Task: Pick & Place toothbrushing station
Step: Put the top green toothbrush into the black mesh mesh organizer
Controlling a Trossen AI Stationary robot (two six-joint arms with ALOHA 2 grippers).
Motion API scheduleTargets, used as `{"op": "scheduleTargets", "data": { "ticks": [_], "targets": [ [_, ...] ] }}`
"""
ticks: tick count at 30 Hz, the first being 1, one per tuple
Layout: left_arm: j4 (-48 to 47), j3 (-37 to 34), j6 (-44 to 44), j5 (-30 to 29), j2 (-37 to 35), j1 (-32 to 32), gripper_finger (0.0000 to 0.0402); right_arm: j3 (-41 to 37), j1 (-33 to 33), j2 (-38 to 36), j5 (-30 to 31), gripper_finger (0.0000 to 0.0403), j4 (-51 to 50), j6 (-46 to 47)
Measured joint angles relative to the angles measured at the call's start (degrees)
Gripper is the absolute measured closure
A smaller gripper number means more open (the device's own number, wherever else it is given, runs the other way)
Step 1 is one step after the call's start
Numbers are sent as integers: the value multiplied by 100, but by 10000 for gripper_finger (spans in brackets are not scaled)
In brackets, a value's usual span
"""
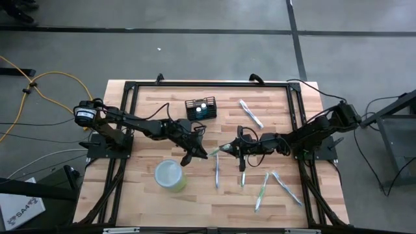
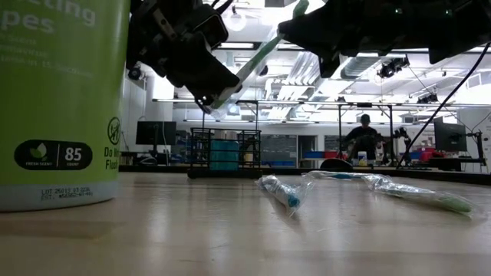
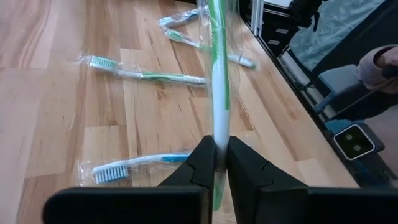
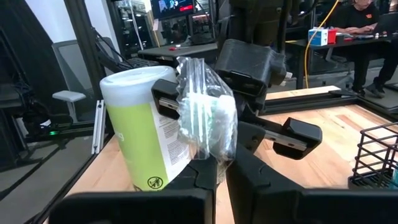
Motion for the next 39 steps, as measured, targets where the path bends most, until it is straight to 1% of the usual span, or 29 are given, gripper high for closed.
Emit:
{"op": "scheduleTargets", "data": {
  "ticks": [2, 8, 10, 13, 17, 23, 27, 29, 31, 35, 37, 39],
  "targets": [
    [2, 0, 112, -35, 0, -20, 365, 0, 0, 0, -3, 394, -1, 0],
    [55, 0, 500, -69, 0, -37, 297, 0, 4, 0, -24, 395, -13, 15],
    [118, 0, 616, -60, 0, -27, 280, 0, 6, 0, -24, 395, -8, 14],
    [257, 0, 692, -55, 0, 29, 266, 0, 6, 0, -18, 395, -15, 15],
    [389, 0, 695, -27, 0, 157, 262, 0, 2, 0, 29, 395, -53, 57],
    [510, 0, 686, 0, 2, 367, 261, 0, 7, 0, 320, 394, -575, 363],
    [549, 0, 686, 22, 2, 437, 261, 0, 4, 0, 375, 394, -708, 507],
    [545, 0, 680, 22, 2, 439, 261, 0, 4, -8, 549, 394, -771, 505],
    [549, 0, 690, 25, 2, 455, 261, 2, -1, -161, 830, 394, -1131, 471],
    [601, 0, 652, 41, 2, 459, 261, 3, -185, -613, 1652, 394, -2035, 439],
    [601, 0, 649, 42, 2, 459, 261, 0, -307, -898, 1852, 394, -2228, 216],
    [615, 0, 644, 42, 2, 459, 261, 63, -505, -1183, 1827, 394, -2357, -31]
  ]
}}
